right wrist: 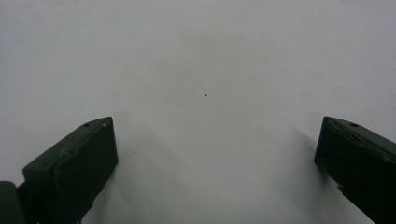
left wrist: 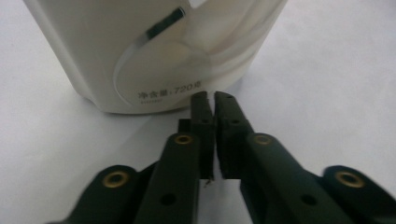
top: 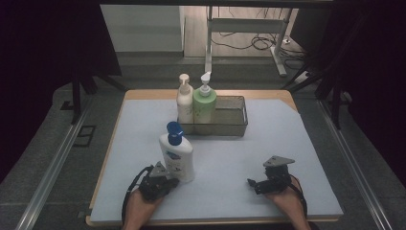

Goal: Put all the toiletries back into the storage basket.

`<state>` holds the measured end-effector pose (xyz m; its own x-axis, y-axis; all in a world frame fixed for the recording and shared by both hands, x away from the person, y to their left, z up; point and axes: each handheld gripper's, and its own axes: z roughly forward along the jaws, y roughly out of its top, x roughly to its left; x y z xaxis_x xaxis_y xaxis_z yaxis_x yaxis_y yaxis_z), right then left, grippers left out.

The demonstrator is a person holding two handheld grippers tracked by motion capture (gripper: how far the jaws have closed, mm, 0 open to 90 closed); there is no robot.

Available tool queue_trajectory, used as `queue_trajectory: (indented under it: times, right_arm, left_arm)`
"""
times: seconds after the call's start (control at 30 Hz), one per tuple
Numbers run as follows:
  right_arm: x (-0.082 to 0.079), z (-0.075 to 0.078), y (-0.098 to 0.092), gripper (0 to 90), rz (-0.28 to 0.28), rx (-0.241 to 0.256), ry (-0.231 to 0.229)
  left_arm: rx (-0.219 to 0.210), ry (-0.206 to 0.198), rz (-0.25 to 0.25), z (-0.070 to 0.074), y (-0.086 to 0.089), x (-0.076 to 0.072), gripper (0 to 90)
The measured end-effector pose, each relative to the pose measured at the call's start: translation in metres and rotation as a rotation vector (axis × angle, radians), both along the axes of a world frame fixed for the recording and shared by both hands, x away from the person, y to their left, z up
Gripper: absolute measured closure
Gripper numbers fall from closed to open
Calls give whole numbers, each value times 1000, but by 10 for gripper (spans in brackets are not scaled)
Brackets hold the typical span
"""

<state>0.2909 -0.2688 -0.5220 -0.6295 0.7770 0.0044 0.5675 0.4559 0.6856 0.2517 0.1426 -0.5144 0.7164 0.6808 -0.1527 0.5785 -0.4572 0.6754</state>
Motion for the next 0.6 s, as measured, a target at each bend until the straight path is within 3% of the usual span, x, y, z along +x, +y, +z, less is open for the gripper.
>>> queue_trajectory:
  times: [0.3, 0.6]
  right_arm:
    - [0, 1, 0, 0, -2, 0, 8]
    - [0, 1, 0, 0, 2, -1, 10]
  left_arm:
    - [23, -49, 45, 6, 13, -10, 602]
    - [79, -95, 157, 8, 38, -15, 267]
